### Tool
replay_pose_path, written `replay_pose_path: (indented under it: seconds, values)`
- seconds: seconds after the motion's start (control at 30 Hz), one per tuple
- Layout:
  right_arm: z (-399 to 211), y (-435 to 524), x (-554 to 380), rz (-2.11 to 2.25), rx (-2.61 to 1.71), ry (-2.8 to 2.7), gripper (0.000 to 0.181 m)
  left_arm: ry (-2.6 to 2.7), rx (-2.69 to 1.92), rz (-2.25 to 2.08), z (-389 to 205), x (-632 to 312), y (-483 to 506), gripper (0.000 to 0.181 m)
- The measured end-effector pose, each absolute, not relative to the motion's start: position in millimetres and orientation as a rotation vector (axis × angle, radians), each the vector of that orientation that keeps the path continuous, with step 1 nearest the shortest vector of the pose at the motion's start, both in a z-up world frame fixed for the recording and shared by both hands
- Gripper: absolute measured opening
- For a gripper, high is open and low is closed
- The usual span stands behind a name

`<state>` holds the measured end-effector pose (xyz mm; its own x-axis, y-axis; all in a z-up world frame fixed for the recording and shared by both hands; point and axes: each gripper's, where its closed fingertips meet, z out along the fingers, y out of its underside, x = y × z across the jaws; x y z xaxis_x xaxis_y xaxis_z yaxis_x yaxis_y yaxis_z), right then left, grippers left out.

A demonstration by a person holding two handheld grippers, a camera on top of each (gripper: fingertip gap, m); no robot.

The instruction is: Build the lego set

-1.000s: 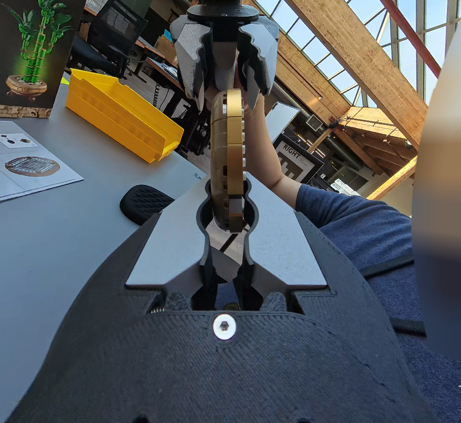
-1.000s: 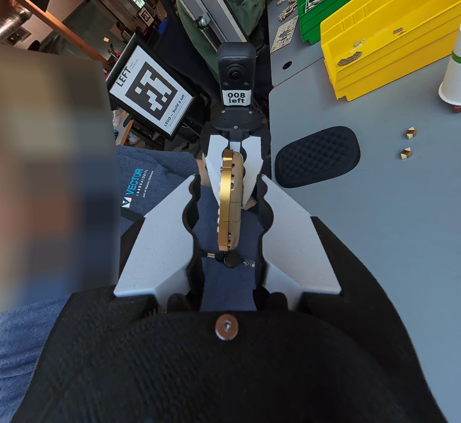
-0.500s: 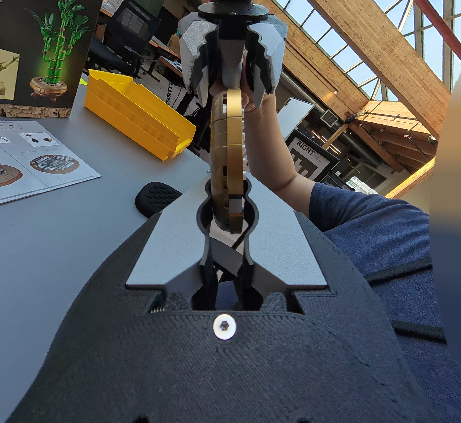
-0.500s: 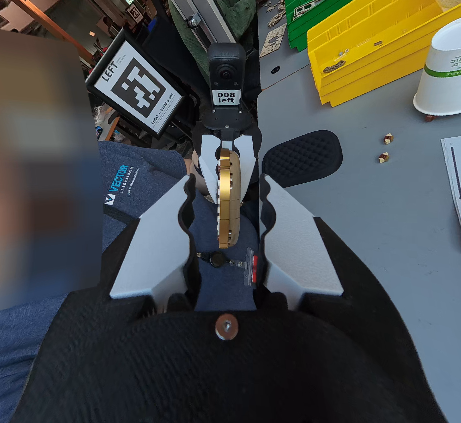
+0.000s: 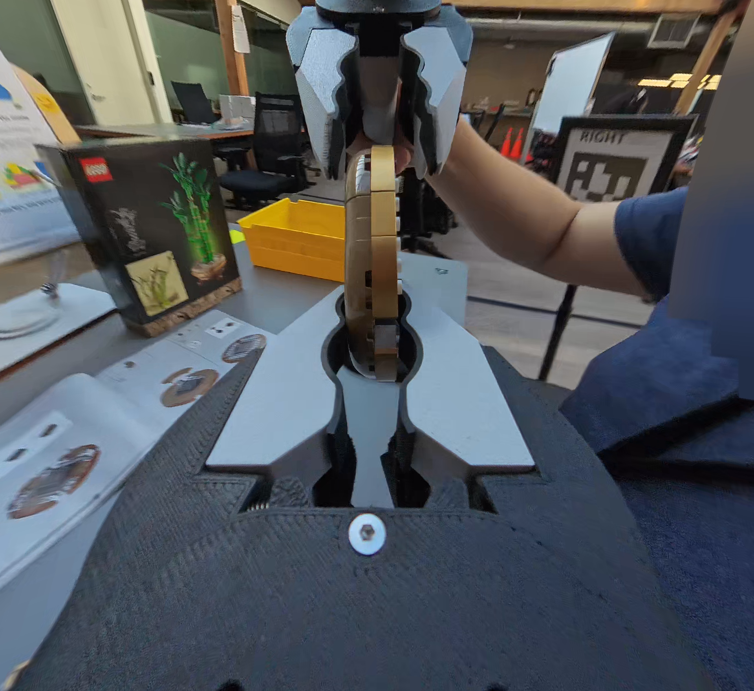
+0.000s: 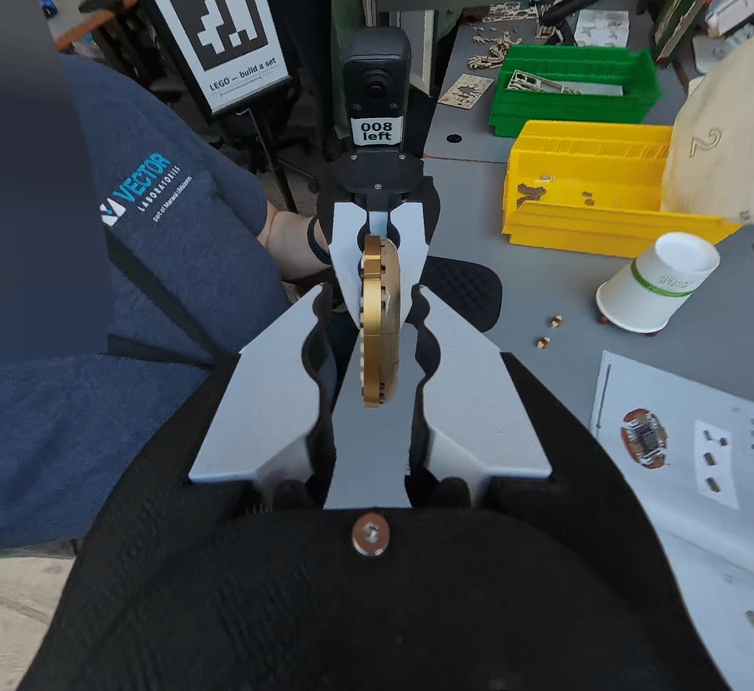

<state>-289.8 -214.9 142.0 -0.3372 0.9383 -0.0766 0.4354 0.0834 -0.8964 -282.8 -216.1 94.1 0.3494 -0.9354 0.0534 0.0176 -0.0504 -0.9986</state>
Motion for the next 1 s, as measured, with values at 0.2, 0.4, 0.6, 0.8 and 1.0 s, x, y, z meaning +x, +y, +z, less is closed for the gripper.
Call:
replay_pose_path:
  seconds: [0.2, 0.4, 0.6, 0.8, 1.0]
  values:
    - [148.6, -235.7, -289.5, 0.844, -1.074, -1.911, 0.03, 1.005, -1.281, -0.556, 98.5, -287.3, -216.5, 0.018]
    - [147.2, -241.4, -286.2, 0.687, -1.043, -1.946, 0.024, 1.04, -1.206, -0.53, 105.8, -283.3, -228.5, 0.017]
    - [143.7, -241.9, -286.6, 0.617, -1.083, -1.986, 0.02, 1.058, -1.213, -0.482, 102.8, -281.4, -226.5, 0.017]
    - [140.0, -238.8, -286.4, 0.626, -1.145, -1.998, 0.02, 1.062, -1.23, -0.469, 99.2, -281.9, -223.7, 0.017]
    - [135.3, -237.5, -284.8, 0.65, -1.202, -2.018, 0.02, 1.076, -1.242, -0.457, 94.9, -281.4, -222.2, 0.017]
